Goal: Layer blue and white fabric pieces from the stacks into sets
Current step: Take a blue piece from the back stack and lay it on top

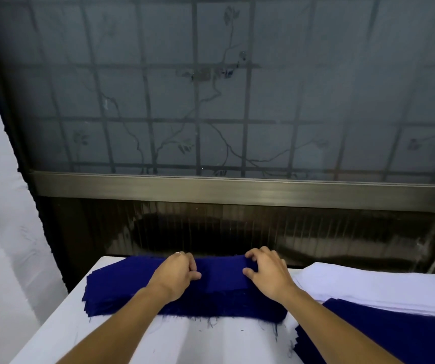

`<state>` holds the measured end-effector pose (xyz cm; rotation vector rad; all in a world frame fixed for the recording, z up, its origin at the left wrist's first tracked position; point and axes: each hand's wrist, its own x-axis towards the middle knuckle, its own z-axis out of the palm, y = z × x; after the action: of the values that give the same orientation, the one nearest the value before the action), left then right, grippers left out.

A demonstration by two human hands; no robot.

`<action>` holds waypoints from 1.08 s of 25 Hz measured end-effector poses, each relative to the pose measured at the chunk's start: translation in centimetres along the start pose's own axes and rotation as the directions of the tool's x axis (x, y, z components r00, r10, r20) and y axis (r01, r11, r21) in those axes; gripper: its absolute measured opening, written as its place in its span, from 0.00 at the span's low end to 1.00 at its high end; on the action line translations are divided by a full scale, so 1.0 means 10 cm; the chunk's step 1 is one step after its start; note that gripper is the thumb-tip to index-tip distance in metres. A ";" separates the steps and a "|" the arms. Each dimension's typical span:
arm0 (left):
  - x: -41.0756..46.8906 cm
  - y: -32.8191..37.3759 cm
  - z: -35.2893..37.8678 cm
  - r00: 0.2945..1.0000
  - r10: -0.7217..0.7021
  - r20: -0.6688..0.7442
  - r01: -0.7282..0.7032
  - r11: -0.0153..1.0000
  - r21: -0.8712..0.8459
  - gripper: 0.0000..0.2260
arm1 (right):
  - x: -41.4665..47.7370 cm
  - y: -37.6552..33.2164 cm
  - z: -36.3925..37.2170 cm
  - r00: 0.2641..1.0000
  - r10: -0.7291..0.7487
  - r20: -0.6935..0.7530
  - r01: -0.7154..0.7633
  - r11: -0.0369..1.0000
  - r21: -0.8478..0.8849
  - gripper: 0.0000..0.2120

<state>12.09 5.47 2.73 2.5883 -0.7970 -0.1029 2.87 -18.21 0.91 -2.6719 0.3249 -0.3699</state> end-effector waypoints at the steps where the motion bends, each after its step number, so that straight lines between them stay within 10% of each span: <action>1: 0.01 0.02 0.01 1.000 -0.013 0.020 0.012 0.999 0.031 0.03 | 0.00 -0.01 0.01 1.000 0.007 0.002 -0.007 1.000 -0.003 0.19; 10: -0.05 -0.08 0.08 0.962 0.268 0.054 -0.272 0.915 0.297 0.13 | -0.04 -0.06 0.04 0.998 -0.050 -0.022 0.050 0.999 -0.002 0.24; 22: -0.10 0.23 -0.23 0.969 0.246 0.027 -0.232 0.940 -0.251 0.16 | -0.06 -0.21 -0.06 0.995 -0.075 0.060 0.067 0.990 0.125 0.30; 27: -0.09 0.45 -0.37 0.955 0.296 -0.024 -0.296 0.945 -0.135 0.19 | -0.07 -0.33 -0.27 0.994 -0.047 0.100 0.009 0.937 0.350 0.16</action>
<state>9.73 3.99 7.98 2.3105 -1.1266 -0.0601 1.97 -16.13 4.57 -2.3369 0.1692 -0.2636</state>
